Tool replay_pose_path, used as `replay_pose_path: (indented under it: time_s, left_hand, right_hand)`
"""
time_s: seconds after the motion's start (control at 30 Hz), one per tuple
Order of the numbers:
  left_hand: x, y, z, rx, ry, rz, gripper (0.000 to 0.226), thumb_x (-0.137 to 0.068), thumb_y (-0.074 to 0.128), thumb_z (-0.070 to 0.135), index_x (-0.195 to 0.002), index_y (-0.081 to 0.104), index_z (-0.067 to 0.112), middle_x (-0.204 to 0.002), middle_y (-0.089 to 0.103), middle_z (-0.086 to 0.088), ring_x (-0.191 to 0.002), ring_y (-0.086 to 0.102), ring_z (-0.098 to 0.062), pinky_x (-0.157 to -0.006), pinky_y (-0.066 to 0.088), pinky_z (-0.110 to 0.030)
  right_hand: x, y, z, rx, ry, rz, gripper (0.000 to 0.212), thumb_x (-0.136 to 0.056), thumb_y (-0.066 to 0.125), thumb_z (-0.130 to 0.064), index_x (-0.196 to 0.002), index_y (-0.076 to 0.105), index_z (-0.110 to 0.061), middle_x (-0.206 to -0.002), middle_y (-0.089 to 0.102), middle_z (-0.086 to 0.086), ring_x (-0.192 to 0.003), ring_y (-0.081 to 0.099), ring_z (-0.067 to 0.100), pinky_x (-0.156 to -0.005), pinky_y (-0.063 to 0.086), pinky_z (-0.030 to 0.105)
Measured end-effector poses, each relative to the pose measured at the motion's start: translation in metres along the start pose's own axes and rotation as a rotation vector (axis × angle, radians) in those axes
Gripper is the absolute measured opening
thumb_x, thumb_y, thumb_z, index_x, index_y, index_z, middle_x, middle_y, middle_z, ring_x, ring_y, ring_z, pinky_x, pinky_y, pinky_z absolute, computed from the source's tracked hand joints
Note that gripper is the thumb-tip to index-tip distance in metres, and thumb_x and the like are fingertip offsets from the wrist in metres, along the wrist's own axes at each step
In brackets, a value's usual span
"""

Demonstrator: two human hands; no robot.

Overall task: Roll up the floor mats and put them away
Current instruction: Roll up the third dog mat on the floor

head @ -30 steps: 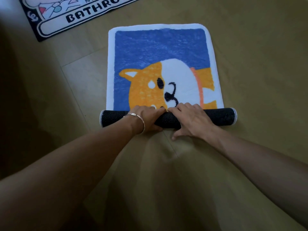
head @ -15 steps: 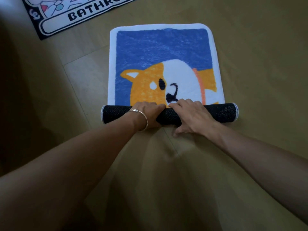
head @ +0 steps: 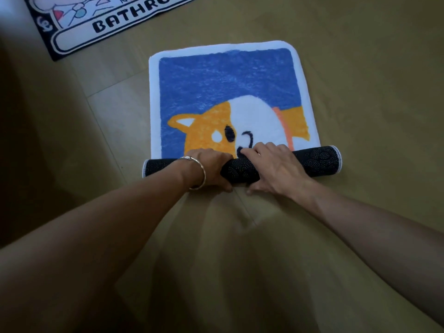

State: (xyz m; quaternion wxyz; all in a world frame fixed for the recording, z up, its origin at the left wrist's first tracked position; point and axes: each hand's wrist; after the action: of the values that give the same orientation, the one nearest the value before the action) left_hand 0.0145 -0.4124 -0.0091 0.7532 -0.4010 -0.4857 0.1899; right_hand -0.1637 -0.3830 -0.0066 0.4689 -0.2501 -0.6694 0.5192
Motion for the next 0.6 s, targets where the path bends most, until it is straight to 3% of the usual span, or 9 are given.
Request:
replay_pose_path:
  time_s: [0.07, 0.2, 0.3, 0.43, 0.53, 0.6]
  left_hand:
    - [0.003, 0.0, 0.002, 0.005, 0.004, -0.009, 0.066, -0.07, 0.068, 0.064, -0.122, 0.047, 0.028, -0.109, 0.062, 0.001, -0.098, 0.059, -0.022, -0.073, 0.046, -0.031]
    - [0.012, 0.016, 0.003, -0.165, -0.011, 0.155, 0.106, -0.06, 0.068, 0.072, -0.144, 0.019, 0.031, -0.126, 0.046, -0.002, -0.114, 0.048, -0.025, -0.085, 0.041, -0.039]
    - [0.01, 0.018, 0.003, -0.116, -0.062, 0.16, 0.088, -0.061, 0.071, 0.067, -0.131, 0.035, 0.028, -0.116, 0.051, -0.002, -0.106, 0.052, -0.026, -0.078, 0.043, -0.04]
    - [0.005, 0.004, 0.0, 0.022, -0.047, 0.12, 0.051, -0.069, 0.072, 0.049, -0.11, 0.051, 0.028, -0.096, 0.062, 0.002, -0.091, 0.061, -0.023, -0.072, 0.052, -0.034]
    - [0.004, -0.009, -0.003, 0.069, -0.05, 0.011, 0.051, -0.067, 0.075, 0.05, -0.109, 0.053, 0.03, -0.095, 0.062, 0.006, -0.094, 0.06, -0.019, -0.071, 0.048, -0.03]
    - [0.006, -0.007, -0.002, 0.005, -0.041, 0.026, 0.069, -0.065, 0.075, 0.057, -0.122, 0.047, 0.031, -0.109, 0.059, 0.003, -0.103, 0.056, -0.021, -0.075, 0.046, -0.033]
  right_hand:
    - [0.002, 0.003, 0.0, -0.005, 0.016, -0.008, 0.075, -0.071, 0.07, -0.059, -0.129, 0.039, -0.023, -0.114, 0.05, 0.003, -0.104, 0.05, 0.024, -0.081, 0.036, 0.036]
    - [-0.012, -0.008, 0.005, -0.117, 0.021, -0.129, 0.064, -0.078, 0.068, -0.052, -0.128, 0.042, -0.023, -0.113, 0.053, 0.005, -0.104, 0.054, 0.027, -0.079, 0.039, 0.037]
    - [-0.018, -0.014, 0.008, -0.187, 0.01, -0.193, 0.066, -0.074, 0.072, -0.054, -0.125, 0.045, -0.023, -0.11, 0.054, 0.004, -0.102, 0.056, 0.026, -0.077, 0.04, 0.035]
    - [-0.005, -0.008, 0.004, -0.037, 0.0, -0.046, 0.083, -0.067, 0.071, -0.064, -0.131, 0.039, -0.023, -0.118, 0.049, 0.002, -0.105, 0.049, 0.023, -0.085, 0.038, 0.037]
    - [0.001, -0.003, 0.002, 0.019, 0.037, -0.006, 0.076, -0.07, 0.069, -0.063, -0.126, 0.039, -0.021, -0.116, 0.05, 0.003, -0.104, 0.049, 0.024, -0.085, 0.036, 0.037]
    - [-0.002, -0.002, 0.001, -0.008, 0.052, -0.022, 0.064, -0.077, 0.067, -0.054, -0.124, 0.04, -0.02, -0.115, 0.05, 0.004, -0.105, 0.049, 0.025, -0.086, 0.035, 0.037]
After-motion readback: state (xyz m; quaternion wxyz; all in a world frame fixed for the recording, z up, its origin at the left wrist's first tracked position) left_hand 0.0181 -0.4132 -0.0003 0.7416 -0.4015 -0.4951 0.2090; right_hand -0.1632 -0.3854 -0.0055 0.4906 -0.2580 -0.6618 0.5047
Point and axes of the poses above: each hand's wrist, its own x-axis away from the middle knuckle, its own y-axis out of the palm, z = x × y
